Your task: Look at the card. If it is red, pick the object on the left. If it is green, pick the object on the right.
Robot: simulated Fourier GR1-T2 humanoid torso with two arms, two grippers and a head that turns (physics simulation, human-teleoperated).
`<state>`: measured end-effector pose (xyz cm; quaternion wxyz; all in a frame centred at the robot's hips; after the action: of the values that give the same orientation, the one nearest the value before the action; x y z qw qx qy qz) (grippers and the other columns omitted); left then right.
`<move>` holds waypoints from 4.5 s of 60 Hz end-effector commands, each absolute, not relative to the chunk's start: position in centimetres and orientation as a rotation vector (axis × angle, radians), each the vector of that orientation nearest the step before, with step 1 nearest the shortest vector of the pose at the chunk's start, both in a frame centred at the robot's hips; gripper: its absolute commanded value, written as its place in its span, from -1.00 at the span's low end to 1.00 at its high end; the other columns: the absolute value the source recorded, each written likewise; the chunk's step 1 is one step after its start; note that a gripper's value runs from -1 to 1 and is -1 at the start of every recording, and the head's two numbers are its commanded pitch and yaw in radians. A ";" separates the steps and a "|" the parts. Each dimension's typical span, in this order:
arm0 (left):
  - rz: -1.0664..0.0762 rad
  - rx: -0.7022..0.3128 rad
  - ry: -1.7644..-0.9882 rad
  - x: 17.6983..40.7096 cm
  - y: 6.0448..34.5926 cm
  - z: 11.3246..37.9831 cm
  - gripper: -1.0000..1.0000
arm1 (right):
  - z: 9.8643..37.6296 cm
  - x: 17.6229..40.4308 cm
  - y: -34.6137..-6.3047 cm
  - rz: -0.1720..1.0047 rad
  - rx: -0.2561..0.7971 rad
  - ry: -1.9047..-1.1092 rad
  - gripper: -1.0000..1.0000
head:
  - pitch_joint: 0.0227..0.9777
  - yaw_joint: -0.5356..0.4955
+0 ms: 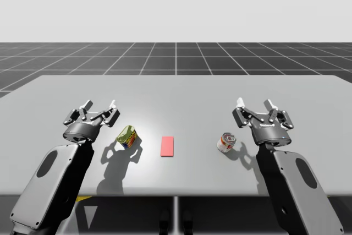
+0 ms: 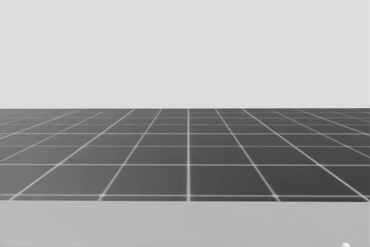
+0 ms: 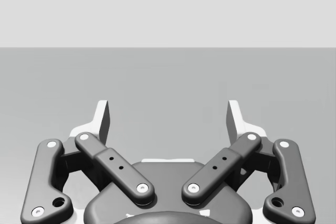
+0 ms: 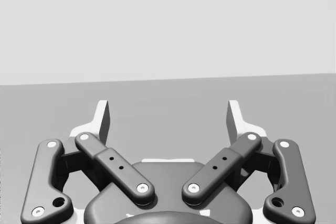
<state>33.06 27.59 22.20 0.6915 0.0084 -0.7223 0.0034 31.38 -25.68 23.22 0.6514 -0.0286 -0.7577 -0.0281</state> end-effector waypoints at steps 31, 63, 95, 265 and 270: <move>-0.002 0.031 -1.619 33.1 27.6 22.1 -1.00 | 23.8 31.2 -25.9 -0.116 -0.055 -1.729 -1.00 | -0.18 0.11; -0.009 0.032 -1.622 33.2 27.6 22.2 -1.00 | 23.8 31.3 -25.9 -0.100 -0.060 -1.727 -1.00 | 0.69 0.14; -0.008 0.033 -1.627 33.1 27.6 22.4 -1.00 | 23.6 31.3 -25.7 -0.091 -0.071 -1.726 -1.00 | 0.87 0.20; -0.334 -0.187 -1.216 27.8 24.8 14.6 -1.00 | 22.6 31.8 -25.5 -0.066 -0.099 -1.711 -1.00 | 0.78 0.72; -0.334 -0.189 -1.205 28.1 24.6 14.3 -1.00 | 22.6 31.8 -25.6 -0.065 -0.100 -1.712 -1.00 | 0.76 0.72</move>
<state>27.47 24.93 14.67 0.8028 -0.0891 -0.5683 -0.1569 31.79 -25.54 22.60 0.6545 -0.0437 -0.7542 -0.0291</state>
